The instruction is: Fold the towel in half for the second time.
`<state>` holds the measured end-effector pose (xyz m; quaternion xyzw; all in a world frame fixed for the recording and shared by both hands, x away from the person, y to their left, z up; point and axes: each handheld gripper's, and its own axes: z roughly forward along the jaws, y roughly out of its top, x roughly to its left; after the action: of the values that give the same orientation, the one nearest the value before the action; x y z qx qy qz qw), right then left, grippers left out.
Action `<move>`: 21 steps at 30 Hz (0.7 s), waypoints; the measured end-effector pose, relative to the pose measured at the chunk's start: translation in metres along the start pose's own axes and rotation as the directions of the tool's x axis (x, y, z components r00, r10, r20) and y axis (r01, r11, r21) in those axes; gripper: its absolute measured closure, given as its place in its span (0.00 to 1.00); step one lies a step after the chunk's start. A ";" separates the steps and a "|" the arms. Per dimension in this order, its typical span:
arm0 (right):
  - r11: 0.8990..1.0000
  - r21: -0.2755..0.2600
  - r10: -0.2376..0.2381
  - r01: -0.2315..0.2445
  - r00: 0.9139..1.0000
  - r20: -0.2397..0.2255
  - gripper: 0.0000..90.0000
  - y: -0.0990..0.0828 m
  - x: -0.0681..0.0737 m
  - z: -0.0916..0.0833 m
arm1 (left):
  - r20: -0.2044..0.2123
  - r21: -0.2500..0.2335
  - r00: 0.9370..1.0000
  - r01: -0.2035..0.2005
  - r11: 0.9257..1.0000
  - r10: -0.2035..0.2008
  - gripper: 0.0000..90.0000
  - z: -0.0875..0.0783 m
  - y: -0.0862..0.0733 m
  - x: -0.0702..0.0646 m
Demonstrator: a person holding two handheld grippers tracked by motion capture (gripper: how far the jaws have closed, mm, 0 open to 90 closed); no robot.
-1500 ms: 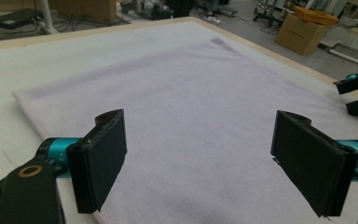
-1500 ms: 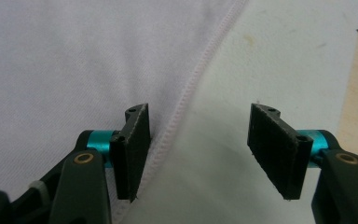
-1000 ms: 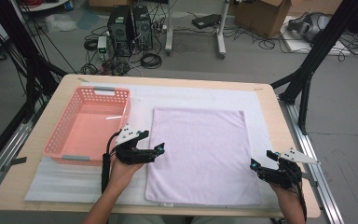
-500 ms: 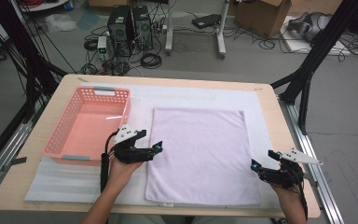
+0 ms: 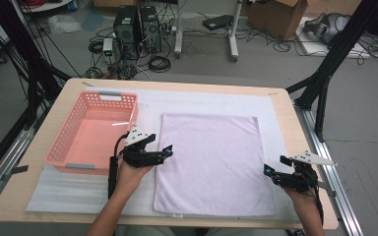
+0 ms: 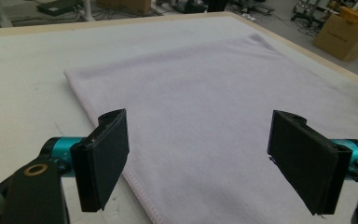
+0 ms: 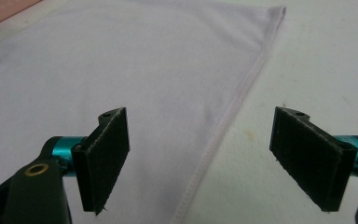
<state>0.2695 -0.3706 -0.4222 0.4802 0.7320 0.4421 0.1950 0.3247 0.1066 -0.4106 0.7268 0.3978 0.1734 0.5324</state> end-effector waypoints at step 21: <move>0.987 0.094 0.124 -0.128 0.991 0.049 0.27 0.054 -0.030 0.069 | -0.121 0.142 0.987 0.121 0.982 -0.104 0.33 0.069 0.016 0.031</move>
<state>0.3613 -0.3570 -0.4182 0.5437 0.7165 0.4072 0.1587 0.3974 0.0845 -0.4270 0.7298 0.4795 0.1536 0.4625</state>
